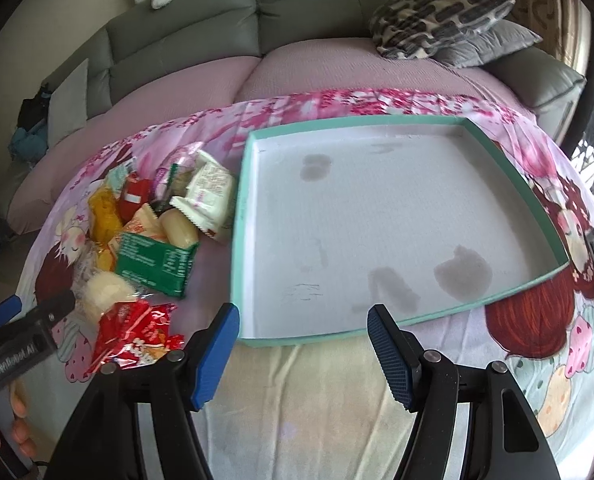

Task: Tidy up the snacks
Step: 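Grasp the clear-wrapped cream bun with the left tool while the right tool grasps the red snack bag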

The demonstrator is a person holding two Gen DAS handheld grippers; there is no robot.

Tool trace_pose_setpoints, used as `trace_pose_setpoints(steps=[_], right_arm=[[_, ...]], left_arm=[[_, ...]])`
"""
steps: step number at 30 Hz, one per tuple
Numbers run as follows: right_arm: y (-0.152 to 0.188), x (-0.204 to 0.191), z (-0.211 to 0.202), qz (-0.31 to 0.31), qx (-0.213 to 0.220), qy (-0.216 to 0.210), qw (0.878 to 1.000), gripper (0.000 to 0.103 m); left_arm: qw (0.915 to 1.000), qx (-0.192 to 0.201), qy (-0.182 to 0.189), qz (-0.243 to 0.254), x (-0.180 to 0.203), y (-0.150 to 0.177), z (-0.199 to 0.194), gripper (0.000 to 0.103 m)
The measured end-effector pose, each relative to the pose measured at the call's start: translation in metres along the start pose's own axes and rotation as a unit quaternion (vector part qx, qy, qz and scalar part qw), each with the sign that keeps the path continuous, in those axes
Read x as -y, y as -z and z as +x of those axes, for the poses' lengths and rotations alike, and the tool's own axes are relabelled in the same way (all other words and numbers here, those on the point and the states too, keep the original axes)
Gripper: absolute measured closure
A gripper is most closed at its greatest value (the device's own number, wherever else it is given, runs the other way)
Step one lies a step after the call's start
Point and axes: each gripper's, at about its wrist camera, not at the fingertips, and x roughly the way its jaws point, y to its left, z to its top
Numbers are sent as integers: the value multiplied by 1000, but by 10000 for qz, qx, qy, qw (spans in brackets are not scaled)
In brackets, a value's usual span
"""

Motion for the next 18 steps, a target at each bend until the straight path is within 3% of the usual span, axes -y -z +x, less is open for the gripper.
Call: trace_pose_setpoints(steps=[11, 18], right_arm=[[8, -64, -4, -686, -36, -1165, 9908, 33], [19, -94, 2, -1176, -181, -1204, 9856, 33]], left_arm=[[9948, -255, 503, -847, -35, 2, 12, 0], [9910, -400, 689, -1073, -40, 3, 18, 0]])
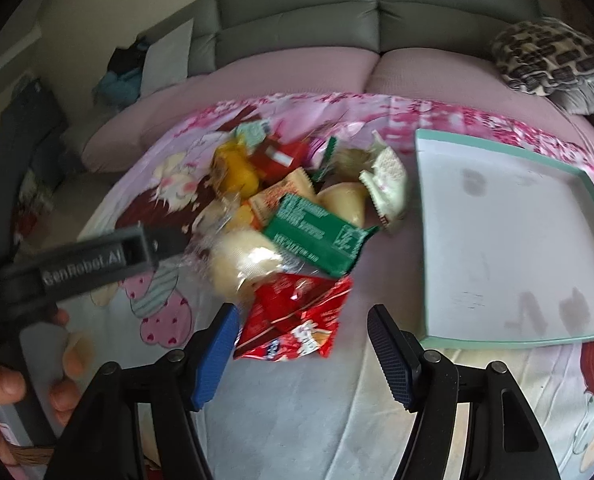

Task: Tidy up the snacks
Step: 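Grasp the clear-wrapped cream bun with the left tool while the right tool grasps the red snack bag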

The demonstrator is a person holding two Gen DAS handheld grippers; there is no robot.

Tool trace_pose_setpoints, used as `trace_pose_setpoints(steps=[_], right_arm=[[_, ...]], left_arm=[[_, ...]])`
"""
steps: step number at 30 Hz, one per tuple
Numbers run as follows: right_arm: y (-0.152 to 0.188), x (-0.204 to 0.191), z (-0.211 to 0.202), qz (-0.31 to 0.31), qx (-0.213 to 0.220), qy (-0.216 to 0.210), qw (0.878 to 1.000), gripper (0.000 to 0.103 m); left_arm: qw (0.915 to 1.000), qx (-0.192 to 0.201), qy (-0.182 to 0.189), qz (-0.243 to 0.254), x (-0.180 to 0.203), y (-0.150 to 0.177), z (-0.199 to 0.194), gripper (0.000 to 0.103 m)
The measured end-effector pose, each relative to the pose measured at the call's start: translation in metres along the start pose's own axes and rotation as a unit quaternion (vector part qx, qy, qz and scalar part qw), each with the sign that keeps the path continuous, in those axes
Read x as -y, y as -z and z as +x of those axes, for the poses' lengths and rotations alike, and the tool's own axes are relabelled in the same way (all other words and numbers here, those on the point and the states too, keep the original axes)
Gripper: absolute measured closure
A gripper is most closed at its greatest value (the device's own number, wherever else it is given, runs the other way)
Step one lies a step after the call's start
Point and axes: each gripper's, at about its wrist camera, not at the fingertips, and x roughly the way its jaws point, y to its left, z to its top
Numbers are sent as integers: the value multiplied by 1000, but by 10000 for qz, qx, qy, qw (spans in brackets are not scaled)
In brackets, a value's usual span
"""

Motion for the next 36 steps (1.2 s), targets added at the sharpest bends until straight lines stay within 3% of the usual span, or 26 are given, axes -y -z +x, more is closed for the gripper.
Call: trace_pose_setpoints(steps=[10, 15, 20, 25, 26, 31, 36], right_arm=[[-4, 7, 23, 91, -230, -5, 9997, 33], [-3, 6, 30, 54, -315, 17, 9995, 33], [-3, 9, 31, 129, -308, -24, 9994, 33], [-3, 9, 28, 155, -247, -109, 9995, 44], [-3, 9, 28, 161, -241, -127, 9995, 50], [-3, 11, 23, 207, -162, -136, 9996, 51], [-3, 10, 19, 205, -91, -146, 9996, 52]], left_arm=[[9987, -279, 426, -21, 12, 1, 15, 0], [9954, -611, 741, -7, 25, 1, 33, 0], [9944, -763, 731, -79, 27, 1, 44, 0], [9934, -812, 796, -181, 25, 2, 49, 2], [9932, -803, 817, -184, 24, 2, 49, 3], [9891, -789, 1240, -127, 26, 4, 43, 34], [9855, -765, 1506, -158, 28, 4, 40, 48]])
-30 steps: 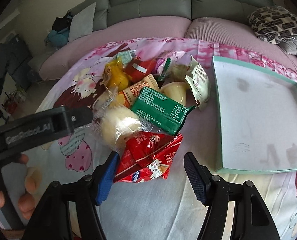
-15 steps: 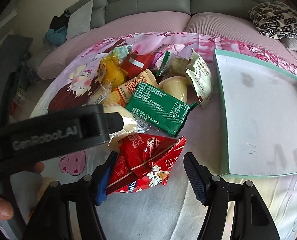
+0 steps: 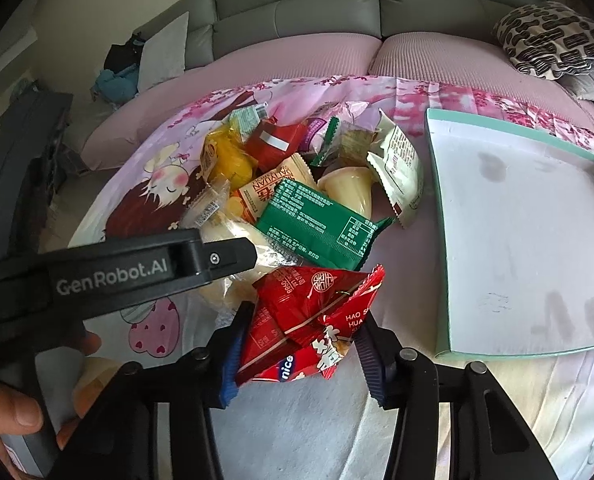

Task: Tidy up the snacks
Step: 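Grasp the clear-wrapped cream bun with the left tool while the right tool grasps the red snack bag, then carry the bun and red bag into the tray and open both tools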

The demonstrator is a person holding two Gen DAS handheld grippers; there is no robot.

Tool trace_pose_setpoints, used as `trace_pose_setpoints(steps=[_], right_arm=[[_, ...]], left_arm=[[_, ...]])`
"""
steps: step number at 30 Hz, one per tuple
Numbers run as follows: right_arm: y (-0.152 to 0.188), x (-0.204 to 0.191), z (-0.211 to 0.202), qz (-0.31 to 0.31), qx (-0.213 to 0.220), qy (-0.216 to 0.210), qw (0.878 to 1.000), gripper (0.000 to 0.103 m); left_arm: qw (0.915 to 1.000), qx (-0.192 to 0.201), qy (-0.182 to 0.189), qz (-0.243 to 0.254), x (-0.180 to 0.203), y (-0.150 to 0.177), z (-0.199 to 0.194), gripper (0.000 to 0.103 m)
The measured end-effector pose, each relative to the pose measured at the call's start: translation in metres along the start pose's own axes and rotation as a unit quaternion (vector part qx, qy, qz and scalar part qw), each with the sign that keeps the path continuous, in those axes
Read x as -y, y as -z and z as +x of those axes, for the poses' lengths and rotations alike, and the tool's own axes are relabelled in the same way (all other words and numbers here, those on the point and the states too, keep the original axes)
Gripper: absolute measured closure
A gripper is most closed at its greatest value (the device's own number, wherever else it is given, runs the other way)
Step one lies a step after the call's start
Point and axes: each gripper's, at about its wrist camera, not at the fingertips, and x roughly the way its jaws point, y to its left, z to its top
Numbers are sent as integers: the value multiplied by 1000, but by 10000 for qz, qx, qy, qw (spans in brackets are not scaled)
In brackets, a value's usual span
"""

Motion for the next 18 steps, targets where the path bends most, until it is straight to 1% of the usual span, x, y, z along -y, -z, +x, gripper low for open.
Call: trace_pose_setpoints(steps=[2, 4, 7, 12, 14, 18], right_arm=[[0, 0, -2, -1, 36, -2, 10000, 52], [0, 0, -5, 12, 93, 2, 10000, 52], [-1, 2, -12, 31, 232, 7, 9997, 52], [-4, 5, -27, 79, 501, -34, 9987, 52], [-7, 6, -36, 102, 618, -13, 9980, 52], [-15, 10, -49, 141, 781, 90, 9968, 52]], left_arm=[[10000, 46, 82, -9, -1, 0, -4, 52], [9999, 106, 85, 32, 2, 1, -8, 54], [9996, 219, 132, 75, 2, 4, -18, 56], [9987, 438, 211, 130, 2, 3, -30, 57], [9982, 537, 199, 164, 4, 3, -38, 57], [9969, 682, 303, 255, 12, -2, -51, 57]])
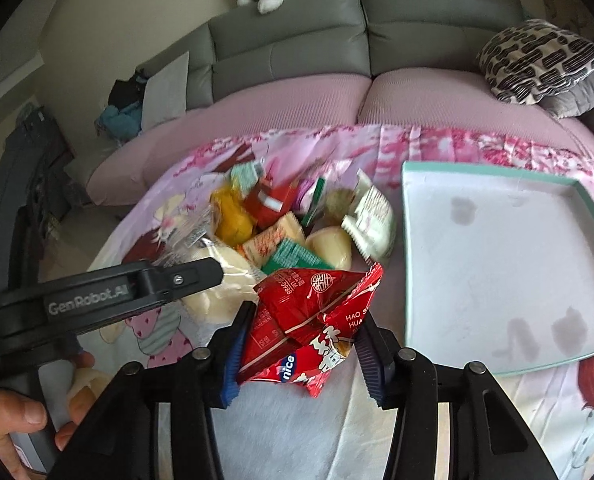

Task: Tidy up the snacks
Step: 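Carry the bun and red bag into the tray and open both tools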

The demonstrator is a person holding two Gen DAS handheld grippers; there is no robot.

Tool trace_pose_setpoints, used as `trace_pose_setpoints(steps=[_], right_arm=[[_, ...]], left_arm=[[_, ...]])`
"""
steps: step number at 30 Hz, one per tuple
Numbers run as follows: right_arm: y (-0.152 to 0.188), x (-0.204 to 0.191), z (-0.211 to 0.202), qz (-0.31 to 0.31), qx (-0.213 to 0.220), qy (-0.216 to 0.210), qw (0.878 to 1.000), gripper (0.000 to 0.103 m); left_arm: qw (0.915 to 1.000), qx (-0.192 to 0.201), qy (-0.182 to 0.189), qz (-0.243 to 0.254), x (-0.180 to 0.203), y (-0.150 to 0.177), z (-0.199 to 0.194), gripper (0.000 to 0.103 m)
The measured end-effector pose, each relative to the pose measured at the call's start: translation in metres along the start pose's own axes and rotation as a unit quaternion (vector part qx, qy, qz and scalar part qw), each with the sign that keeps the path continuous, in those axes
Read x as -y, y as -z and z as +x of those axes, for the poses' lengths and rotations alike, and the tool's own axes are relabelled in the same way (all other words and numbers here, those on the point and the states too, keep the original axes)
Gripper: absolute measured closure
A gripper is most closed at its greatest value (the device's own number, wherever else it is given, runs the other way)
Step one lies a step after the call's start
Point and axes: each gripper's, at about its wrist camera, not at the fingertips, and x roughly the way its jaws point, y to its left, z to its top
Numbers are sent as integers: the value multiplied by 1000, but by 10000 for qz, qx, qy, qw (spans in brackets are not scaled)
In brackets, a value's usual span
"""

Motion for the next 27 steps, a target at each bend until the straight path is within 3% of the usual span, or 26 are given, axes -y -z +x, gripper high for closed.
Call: trace_pose_setpoints(steps=[9, 19, 27], right_arm=[[-34, 49, -19, 594, 265, 808, 9946, 52], [-63, 128, -29, 1452, 525, 1573, 9754, 52], [-44, 186, -31, 2051, 416, 2133, 9543, 52]], left_arm=[[9970, 248, 50, 727, 59, -28, -6, 57], [9886, 123, 367, 1455, 134, -36, 28, 57], [9811, -10, 547, 1856, 175, -26, 76, 57]])
